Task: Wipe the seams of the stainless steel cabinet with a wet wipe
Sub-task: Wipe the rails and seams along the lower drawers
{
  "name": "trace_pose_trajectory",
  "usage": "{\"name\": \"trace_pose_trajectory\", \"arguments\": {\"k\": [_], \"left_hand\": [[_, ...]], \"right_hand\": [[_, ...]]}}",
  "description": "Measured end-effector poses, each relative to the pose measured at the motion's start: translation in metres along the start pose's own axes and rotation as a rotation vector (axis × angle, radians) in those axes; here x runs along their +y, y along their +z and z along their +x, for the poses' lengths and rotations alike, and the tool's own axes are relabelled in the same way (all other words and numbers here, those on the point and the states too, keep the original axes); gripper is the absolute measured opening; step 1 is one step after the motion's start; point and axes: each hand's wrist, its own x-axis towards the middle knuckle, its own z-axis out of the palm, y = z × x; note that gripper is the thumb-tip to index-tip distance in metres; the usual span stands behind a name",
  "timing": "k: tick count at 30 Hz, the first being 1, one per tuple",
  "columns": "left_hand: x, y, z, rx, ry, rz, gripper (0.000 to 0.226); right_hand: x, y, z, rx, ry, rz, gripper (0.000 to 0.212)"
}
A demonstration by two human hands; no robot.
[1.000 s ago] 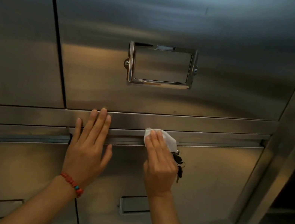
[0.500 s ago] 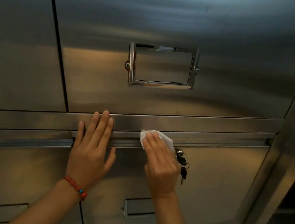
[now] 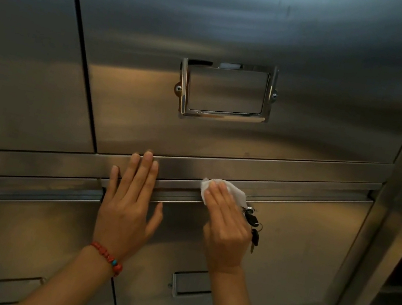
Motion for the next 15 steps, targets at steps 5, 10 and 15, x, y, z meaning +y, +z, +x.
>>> {"name": "trace_pose_trajectory", "arguments": {"k": [5,10,15], "left_hand": [[0.001,0.002,0.0,0.008,0.002,0.002,0.066],[0.001,0.001,0.0,0.016,-0.003,-0.003,0.064],[0.002,0.002,0.0,0.024,-0.006,-0.012,0.064]], "right_hand": [[-0.009,0.003,0.002,-0.045,-0.075,0.025,0.031],[0.006,-0.003,0.004,-0.022,-0.04,0.045,0.036],[-0.013,0.003,0.001,-0.044,-0.032,0.037,0.031]]}}
